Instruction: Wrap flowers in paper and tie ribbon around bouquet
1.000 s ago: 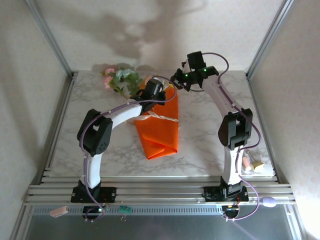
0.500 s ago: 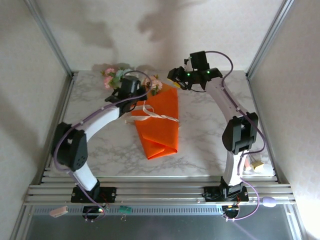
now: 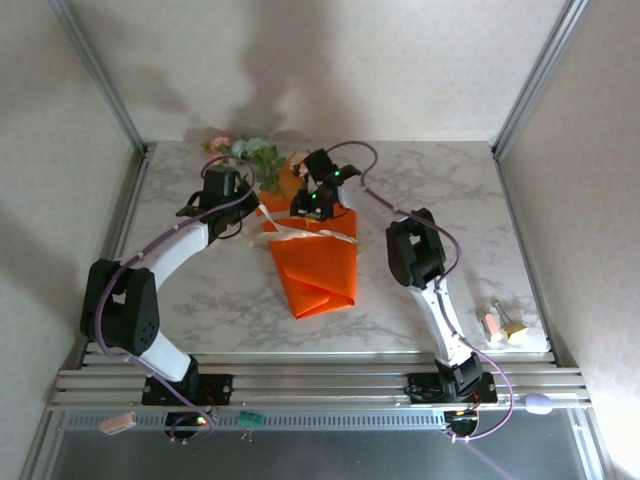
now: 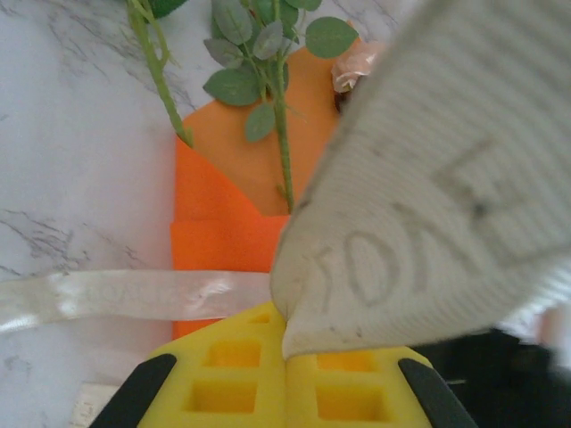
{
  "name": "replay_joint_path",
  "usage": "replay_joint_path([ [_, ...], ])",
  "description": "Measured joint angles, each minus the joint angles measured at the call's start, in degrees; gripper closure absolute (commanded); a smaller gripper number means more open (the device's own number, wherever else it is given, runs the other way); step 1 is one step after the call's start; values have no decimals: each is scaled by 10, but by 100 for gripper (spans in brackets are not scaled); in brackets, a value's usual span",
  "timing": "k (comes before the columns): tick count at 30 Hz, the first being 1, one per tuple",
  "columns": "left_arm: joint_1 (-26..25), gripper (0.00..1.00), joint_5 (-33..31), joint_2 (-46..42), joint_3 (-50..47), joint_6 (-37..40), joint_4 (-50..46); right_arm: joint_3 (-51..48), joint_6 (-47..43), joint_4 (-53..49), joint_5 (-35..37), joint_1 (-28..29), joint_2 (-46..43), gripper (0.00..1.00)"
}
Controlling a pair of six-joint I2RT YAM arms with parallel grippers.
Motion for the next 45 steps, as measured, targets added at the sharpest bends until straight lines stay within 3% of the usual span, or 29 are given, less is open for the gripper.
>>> replay_joint_path([
  [15, 7, 100, 23, 1, -59, -56, 0, 41, -137, -1, 184, 23, 9, 54],
  [22, 14, 100, 23, 4, -65, -64, -1, 95, -177, 1, 214, 54, 15, 60],
  [36, 21, 100, 23, 13, -63, -64, -14, 88, -177, -27, 266, 53, 33, 58],
  [41, 21, 100, 23, 19, -56, -64, -16, 89, -170, -36, 266, 48, 50, 66],
  [45, 21, 100, 23, 21, -55, -64, -18, 92, -162, -44, 266, 43, 66, 93],
])
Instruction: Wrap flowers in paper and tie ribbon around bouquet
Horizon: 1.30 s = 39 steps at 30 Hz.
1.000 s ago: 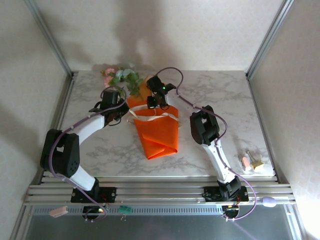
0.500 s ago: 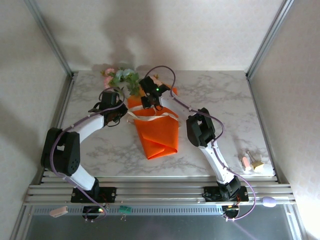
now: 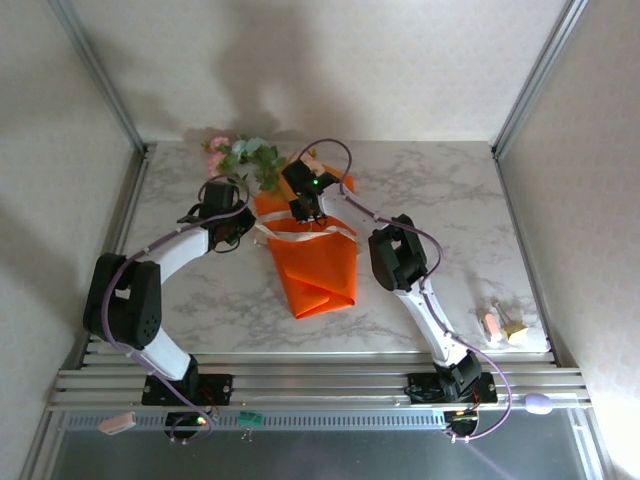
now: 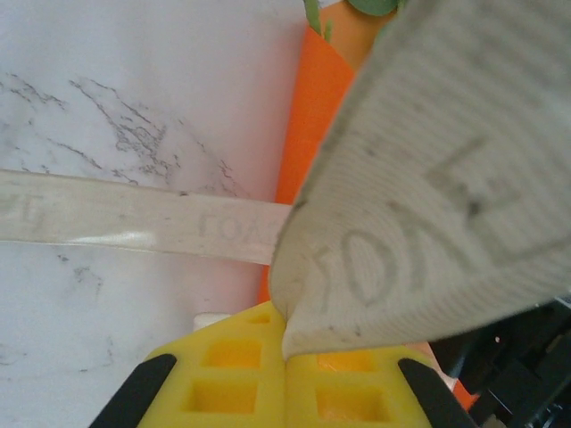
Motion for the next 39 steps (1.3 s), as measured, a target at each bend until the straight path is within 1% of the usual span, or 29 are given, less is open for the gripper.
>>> replay_joint_path([
  [1, 0, 100, 0, 0, 0, 0, 0, 3, 5, -1, 0, 0, 3, 99],
  [6, 1, 100, 0, 1, 0, 2, -3, -4, 7, 18, 5, -1, -9, 100],
  [10, 7, 100, 0, 21, 11, 2, -4, -41, 9, 45, -9, -1, -64, 100],
  [14, 14, 100, 0, 53, 28, 2, -5, -97, 19, 83, -68, -2, -147, 100],
  [17, 17, 100, 0, 79, 50, 2, -6, -157, 30, 119, -123, -2, -209, 100],
  [22, 24, 100, 0, 115, 82, 2, -9, -295, 37, 179, -186, -2, -282, 100],
  [26, 27, 100, 0, 132, 96, 1, -9, -362, 37, 189, -217, -1, -291, 100],
  [29, 28, 100, 0, 135, 97, -3, -9, -405, 39, 191, -217, -1, -292, 98],
  [32, 28, 100, 0, 135, 97, -3, -9, -447, 45, 189, -214, -1, -296, 100],
  [35, 28, 100, 0, 135, 97, -3, -9, -457, 53, 180, -214, -1, -297, 100],
  [39, 28, 100, 0, 135, 98, -5, -9, -440, 73, 179, -221, 0, -297, 100],
])
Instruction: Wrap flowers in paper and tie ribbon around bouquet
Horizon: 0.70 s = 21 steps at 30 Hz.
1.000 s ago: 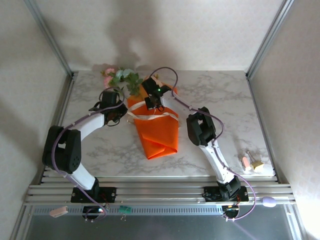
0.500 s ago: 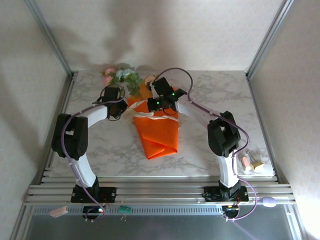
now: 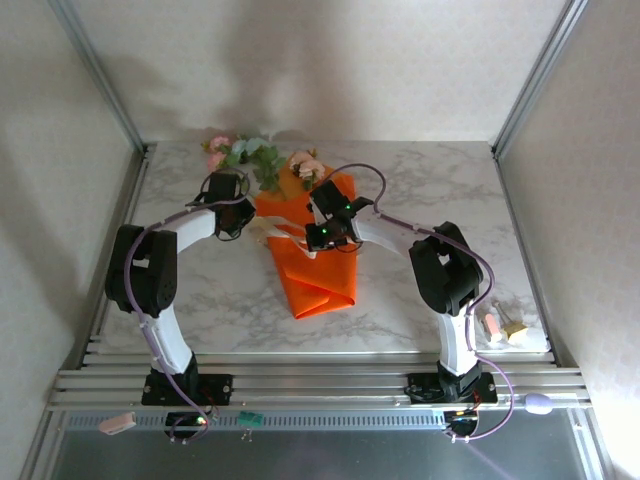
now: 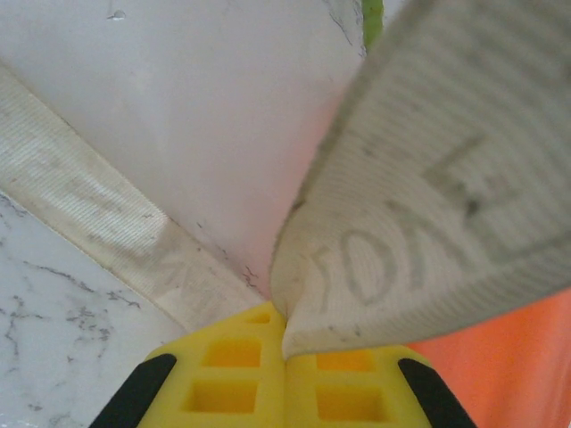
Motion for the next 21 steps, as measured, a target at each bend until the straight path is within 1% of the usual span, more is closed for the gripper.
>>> replay_joint_path([
  [4, 0, 100, 4, -7, 3, -8, -4, 13, 26, 1, -10, 1, 0, 100],
  [13, 0, 100, 13, -77, 9, -28, -19, 13, 82, -7, -10, 1, 2, 100],
  [18, 0, 100, 19, -82, 9, -45, -38, 24, 111, -24, -1, 1, 18, 100],
  [20, 0, 80, 18, -85, 9, -52, -58, 33, 117, -30, 5, 1, 29, 100],
  [21, 0, 77, 18, -87, 9, -59, -66, 34, 120, -30, 5, 1, 32, 100],
])
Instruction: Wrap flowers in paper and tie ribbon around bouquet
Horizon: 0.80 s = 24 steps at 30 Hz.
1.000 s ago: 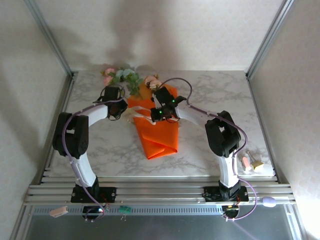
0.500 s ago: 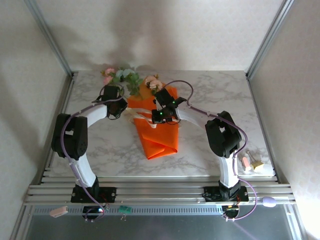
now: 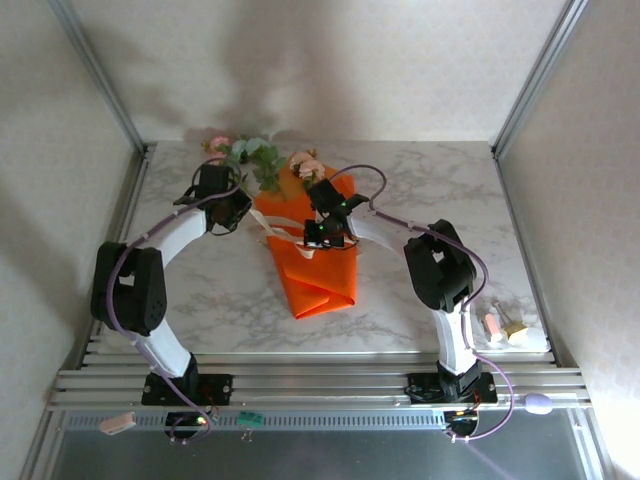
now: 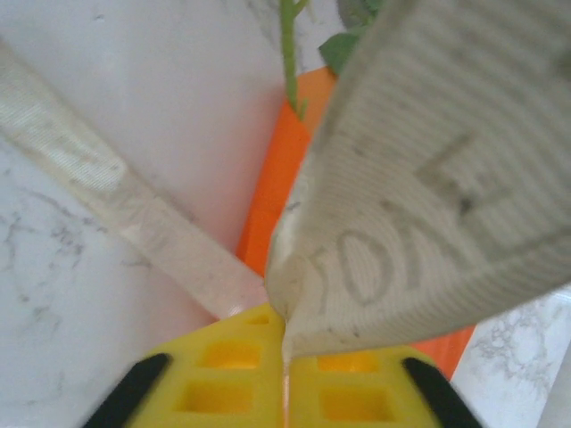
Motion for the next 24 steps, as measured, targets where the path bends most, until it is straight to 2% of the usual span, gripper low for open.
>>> replay_joint_path([
  [1, 0, 74, -2, -4, 0, -4, -12, 1, 4, 0, 2, 0, 3, 100],
  [3, 0, 59, -9, -17, 0, -17, -37, 1, 11, -1, 3, 0, 7, 100],
  [5, -2, 51, -26, -42, 0, -32, -65, 1, 18, -1, 4, 0, 8, 100],
  [9, -21, 47, -60, -106, 5, -59, -107, 1, 27, 3, 4, 0, 8, 100],
  [11, -49, 50, -66, -125, 27, -67, -129, -1, 30, 8, 4, 0, 8, 100],
  [13, -76, 60, -61, -127, 47, -68, -130, -7, 33, 16, 4, 0, 8, 100],
  [15, -103, 67, -39, -103, 83, -55, -143, -15, 37, 17, 4, 0, 7, 100],
  [17, -130, 75, -20, -41, 147, -20, -160, -29, 43, 27, 4, 0, 5, 100],
  [20, -165, 77, -16, 49, 205, 52, -169, -56, 57, 42, 3, 0, -5, 100],
  [24, -187, 78, -11, 100, 178, 124, -183, -93, 86, 64, 3, 0, -29, 100],
])
